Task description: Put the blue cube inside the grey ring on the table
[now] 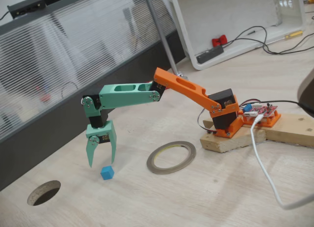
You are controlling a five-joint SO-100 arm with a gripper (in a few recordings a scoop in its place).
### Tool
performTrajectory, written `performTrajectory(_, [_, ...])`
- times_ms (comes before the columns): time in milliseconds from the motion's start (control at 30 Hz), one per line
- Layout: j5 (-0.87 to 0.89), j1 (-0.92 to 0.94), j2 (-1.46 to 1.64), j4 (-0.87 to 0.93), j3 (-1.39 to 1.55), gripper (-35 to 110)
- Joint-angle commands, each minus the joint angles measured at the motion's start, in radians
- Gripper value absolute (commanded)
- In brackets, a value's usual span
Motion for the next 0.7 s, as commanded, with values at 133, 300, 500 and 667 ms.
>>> performTrajectory(133, [0.011, 0.011, 0.026, -0.006, -0.002, 46])
performTrajectory(300, [0.011, 0.014, -0.014, -0.006, -0.005, 45])
performTrajectory(500, [0.011, 0.011, -0.058, -0.006, -0.011, 45])
performTrajectory(667, [0.011, 0.011, -0.058, -0.006, -0.011, 45])
